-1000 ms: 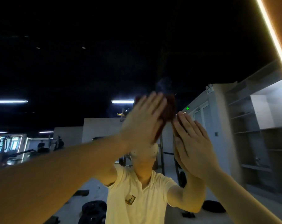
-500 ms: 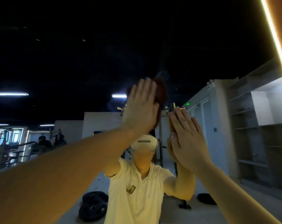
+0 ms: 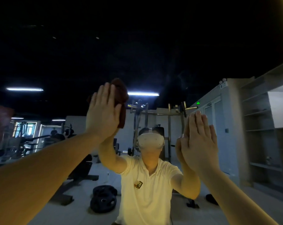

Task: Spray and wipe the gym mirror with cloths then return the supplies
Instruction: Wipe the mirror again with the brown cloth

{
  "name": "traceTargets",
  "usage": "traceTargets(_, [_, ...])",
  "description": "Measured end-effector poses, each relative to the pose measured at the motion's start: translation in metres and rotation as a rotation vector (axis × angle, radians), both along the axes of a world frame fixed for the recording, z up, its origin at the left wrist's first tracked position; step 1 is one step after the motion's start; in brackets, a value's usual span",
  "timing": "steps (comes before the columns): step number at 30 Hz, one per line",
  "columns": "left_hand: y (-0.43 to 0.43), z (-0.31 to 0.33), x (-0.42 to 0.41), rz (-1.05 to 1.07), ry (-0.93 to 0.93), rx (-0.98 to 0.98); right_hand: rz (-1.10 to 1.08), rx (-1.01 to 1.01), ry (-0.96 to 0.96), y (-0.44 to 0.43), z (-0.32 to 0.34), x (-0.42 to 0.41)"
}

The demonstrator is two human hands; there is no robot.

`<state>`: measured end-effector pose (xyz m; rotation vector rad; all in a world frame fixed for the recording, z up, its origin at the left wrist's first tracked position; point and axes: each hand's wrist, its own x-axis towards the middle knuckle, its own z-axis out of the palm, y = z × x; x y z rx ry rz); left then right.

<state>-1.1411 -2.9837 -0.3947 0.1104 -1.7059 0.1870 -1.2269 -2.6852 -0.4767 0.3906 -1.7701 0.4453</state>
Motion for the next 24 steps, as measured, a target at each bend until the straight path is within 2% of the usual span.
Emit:
traceTargets(3, [0.004, -0.013, -0.002, -0.023, 0.047, 0.208, 0.005, 0.059, -0.007, 0.008, -0.006, 0.007])
traceTargets(5, [0.031, -0.011, -0.009, -0.049, 0.056, 0.255, 0.024, 0.132, -0.033, 0.020, -0.013, 0.012])
traceTargets(9, [0.096, -0.010, -0.032, -0.083, 0.057, 0.127, 0.027, 0.270, -0.042, 0.044, -0.036, 0.011])
traceTargets(12, [0.149, -0.029, -0.047, -0.122, 0.021, 0.020, 0.079, 0.259, -0.028, 0.055, -0.044, 0.006])
traceTargets(15, [0.183, -0.066, -0.057, -0.091, -0.119, -0.265, 0.150, 0.175, -0.006, 0.051, -0.047, 0.006])
traceTargets(17, [0.169, -0.083, -0.054, -0.061, -0.192, -0.443, 0.184, 0.126, -0.002, 0.044, -0.050, 0.009])
traceTargets(19, [0.132, -0.089, -0.045, -0.053, -0.207, -0.500, 0.193, 0.101, -0.026, 0.037, -0.055, 0.010])
traceTargets(24, [0.012, -0.109, -0.005, -0.041, -0.149, -0.204, 0.096, 0.034, -0.049, 0.014, -0.068, 0.012])
